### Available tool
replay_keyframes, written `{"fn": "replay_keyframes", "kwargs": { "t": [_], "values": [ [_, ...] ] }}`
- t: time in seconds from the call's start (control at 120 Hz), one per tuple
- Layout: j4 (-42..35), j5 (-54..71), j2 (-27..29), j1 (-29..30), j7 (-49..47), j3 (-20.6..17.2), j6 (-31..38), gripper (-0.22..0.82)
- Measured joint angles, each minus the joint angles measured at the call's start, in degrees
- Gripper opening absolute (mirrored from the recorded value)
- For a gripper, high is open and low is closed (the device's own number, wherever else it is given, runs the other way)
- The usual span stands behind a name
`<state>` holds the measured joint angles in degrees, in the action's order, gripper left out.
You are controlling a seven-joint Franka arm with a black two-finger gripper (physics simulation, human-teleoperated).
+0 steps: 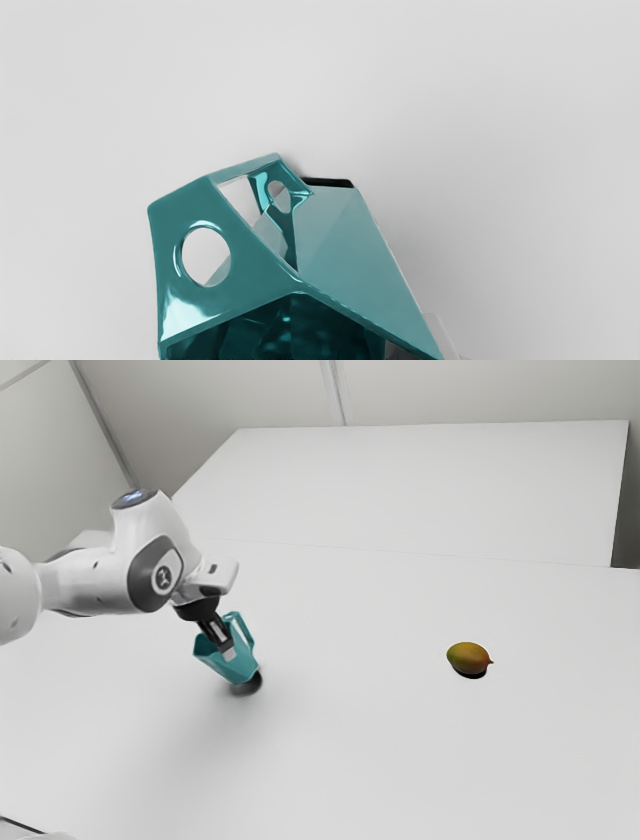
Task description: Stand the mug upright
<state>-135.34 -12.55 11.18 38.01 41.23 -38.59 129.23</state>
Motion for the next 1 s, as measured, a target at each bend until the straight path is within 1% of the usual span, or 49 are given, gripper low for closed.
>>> {"fn": "replay_keyframes", "kwargs": {
  "t": [0.15, 0.433, 0.867, 0.95, 1.0],
  "values": [
    [-0.6, 2.9, 0.4, 0.0, -5.7, -1.4, 0.5, -0.18],
    [-1.3, 4.3, -1.0, 0.2, -13.4, -1.8, 0.9, -0.18],
    [-2.6, 4.5, -2.1, 0.2, -20.0, -1.9, 2.2, -0.18],
    [-3.0, 4.4, -2.1, 0.2, -20.8, -1.9, 2.4, -0.16],
    [-3.1, 4.3, -2.1, 0.2, -21.2, -1.9, 2.6, -0.14]
  ]
}}
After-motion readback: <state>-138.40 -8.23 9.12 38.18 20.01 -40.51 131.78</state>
